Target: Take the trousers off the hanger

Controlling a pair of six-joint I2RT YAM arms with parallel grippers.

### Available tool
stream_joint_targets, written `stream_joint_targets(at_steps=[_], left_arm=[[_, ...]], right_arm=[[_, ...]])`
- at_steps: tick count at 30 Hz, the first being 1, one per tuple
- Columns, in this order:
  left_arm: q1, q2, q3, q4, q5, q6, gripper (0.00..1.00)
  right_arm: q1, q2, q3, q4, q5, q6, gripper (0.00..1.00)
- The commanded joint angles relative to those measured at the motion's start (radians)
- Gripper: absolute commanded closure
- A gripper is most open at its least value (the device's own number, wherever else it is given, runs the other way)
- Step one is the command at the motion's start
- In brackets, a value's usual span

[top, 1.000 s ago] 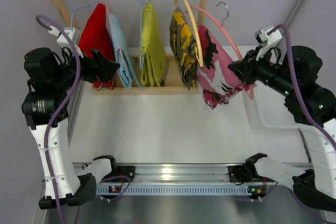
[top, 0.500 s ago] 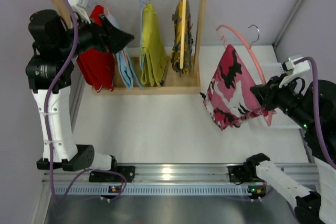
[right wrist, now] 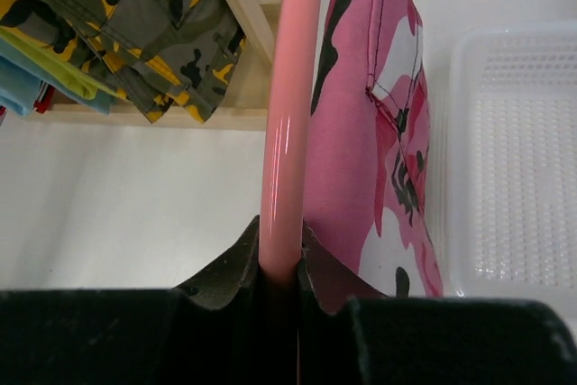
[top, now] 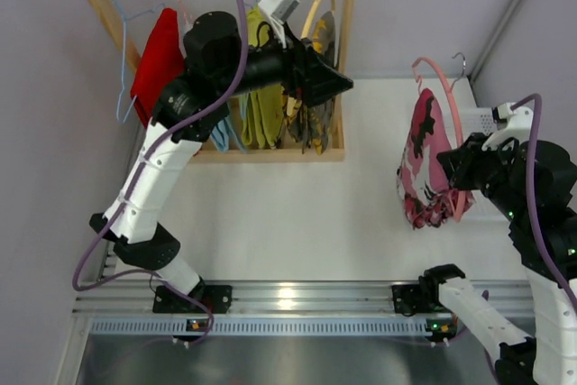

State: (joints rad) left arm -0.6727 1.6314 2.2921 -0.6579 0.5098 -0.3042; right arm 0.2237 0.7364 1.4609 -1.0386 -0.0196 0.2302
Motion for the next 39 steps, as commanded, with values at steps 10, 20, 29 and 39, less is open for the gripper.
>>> stream_joint_targets(at_steps=[10, 20, 29, 39], left_arm=[[-0.228, 0.100, -0.134, 0.468, -0.192, -0.493, 0.11], [-0.324, 0.189, -0.141, 0.469, -0.281, -0.677, 0.11], [-0.372, 0.278, -0.088, 0.480, -0.310, -0.796, 0.19], [-0.378, 0.331, -0.042, 0.492, -0.352, -0.849, 0.37]], right_arm=[[-0.009, -0.065, 0.010, 0.391, -0.059, 0.064, 1.00], [-0.007, -0.051, 0.009, 0.425, -0.137, 0.077, 1.00], [-0.009, -0.046, -0.011, 0.439, -0.197, 0.087, 1.00], [-0.009, -0.080, -0.065, 0.434, -0.243, 0.083, 1.00]])
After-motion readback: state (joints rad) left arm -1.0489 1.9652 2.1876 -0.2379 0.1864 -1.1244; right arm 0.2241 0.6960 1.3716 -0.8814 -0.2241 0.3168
